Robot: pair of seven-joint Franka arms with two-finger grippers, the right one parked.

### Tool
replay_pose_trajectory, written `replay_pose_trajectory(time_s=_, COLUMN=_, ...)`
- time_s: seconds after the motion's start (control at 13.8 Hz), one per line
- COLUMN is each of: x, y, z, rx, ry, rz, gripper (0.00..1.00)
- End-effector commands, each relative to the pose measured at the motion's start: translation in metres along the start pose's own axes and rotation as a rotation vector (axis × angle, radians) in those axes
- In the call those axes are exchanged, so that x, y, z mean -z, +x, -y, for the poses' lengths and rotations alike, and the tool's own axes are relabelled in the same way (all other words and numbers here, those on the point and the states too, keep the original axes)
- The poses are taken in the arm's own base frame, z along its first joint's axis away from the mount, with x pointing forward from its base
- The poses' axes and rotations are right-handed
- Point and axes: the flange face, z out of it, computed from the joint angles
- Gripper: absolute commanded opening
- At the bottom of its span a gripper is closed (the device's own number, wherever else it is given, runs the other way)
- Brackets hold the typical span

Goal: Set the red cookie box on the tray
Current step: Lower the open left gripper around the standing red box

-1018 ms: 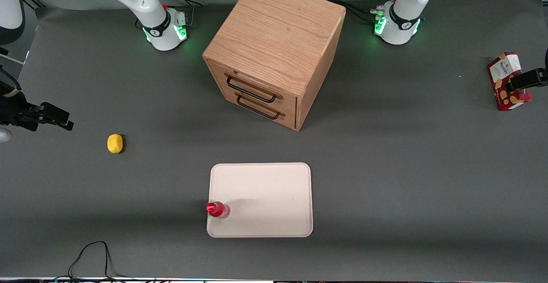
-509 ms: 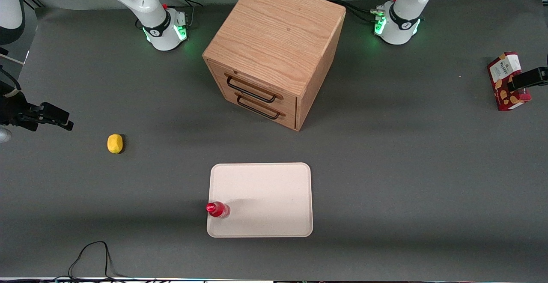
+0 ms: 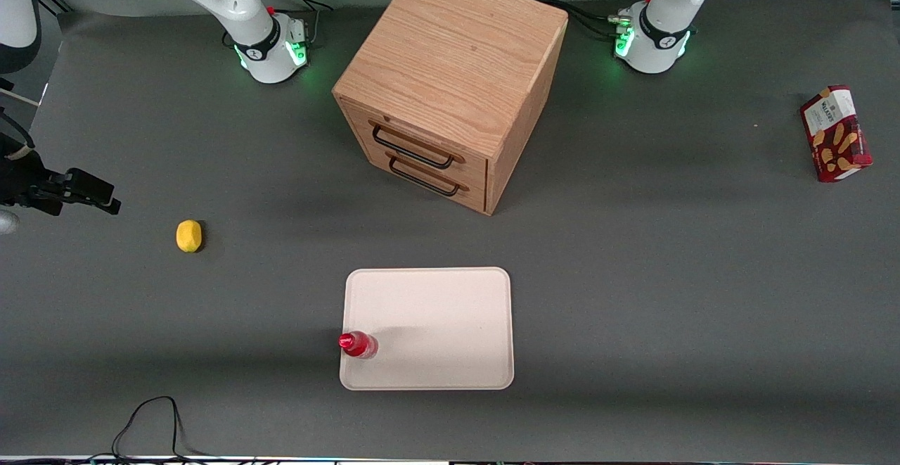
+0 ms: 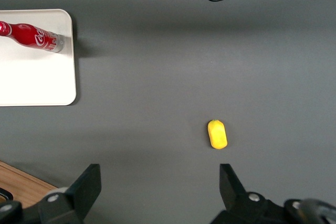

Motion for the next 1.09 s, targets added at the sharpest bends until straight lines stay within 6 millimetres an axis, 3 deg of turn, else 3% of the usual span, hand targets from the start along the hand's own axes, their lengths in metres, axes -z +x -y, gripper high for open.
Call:
replay_pose_trajectory(time_s=0.0, x=0.0, y=-0.024, z=0.057, rx=-0.039, ry=0.019, rz=0.006, gripper=1.0)
replay_pose_trajectory(time_s=0.29, x=-0.005, y=-0.054, z=0.134, rx=-0.05, ry=0.034, rz=-0.011, gripper=1.0)
replay_pose_trajectory(time_s=0.44, x=-0.02, y=-0.063, z=0.164, rx=-0.054, ry=0.021, rz=-0.002, gripper=1.0)
replay_pose_trajectory(time_s=0.65, x=-0.056, y=-0.061, z=0.186, rx=-0.033, ry=0.003, rz=0.017, gripper=1.0)
replay_pose_trajectory(time_s=1.02, x=-0.107, y=-0.057, z=0.201, rx=-0.04, ry=-0.015, rz=0.03, gripper=1.0)
